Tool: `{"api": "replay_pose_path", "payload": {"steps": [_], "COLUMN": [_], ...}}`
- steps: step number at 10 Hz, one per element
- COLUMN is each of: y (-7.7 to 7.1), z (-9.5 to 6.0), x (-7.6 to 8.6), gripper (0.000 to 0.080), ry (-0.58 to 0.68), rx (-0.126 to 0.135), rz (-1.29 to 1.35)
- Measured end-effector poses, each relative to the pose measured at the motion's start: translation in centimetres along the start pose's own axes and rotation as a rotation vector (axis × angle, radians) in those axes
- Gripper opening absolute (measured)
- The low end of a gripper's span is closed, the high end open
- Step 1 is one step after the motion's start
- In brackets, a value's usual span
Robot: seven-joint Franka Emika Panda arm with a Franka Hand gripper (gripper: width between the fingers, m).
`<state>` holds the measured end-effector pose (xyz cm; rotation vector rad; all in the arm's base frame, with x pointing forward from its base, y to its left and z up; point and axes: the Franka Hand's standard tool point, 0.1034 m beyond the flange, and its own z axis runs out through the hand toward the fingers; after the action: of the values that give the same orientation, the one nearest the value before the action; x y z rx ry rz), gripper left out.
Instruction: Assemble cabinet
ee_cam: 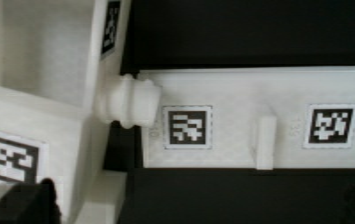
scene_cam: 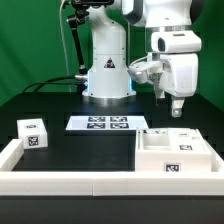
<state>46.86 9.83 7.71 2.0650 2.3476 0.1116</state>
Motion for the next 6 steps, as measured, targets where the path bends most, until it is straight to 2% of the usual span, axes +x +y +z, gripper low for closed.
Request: {"api": "replay_pose_path", "payload": {"steps": [1, 4, 6], "y": [-0.1, -1.5, -2.3], "z": [0.0, 0.9, 1.6], "x": [0.0, 0.9, 1.6], "gripper": [0.0797, 0.0797, 0.0797], "ry": [0.0, -0.005, -0.011], "rx": [0.001, 0.015, 0.032], "rz": [-0.01, -0.132, -0.173]}}
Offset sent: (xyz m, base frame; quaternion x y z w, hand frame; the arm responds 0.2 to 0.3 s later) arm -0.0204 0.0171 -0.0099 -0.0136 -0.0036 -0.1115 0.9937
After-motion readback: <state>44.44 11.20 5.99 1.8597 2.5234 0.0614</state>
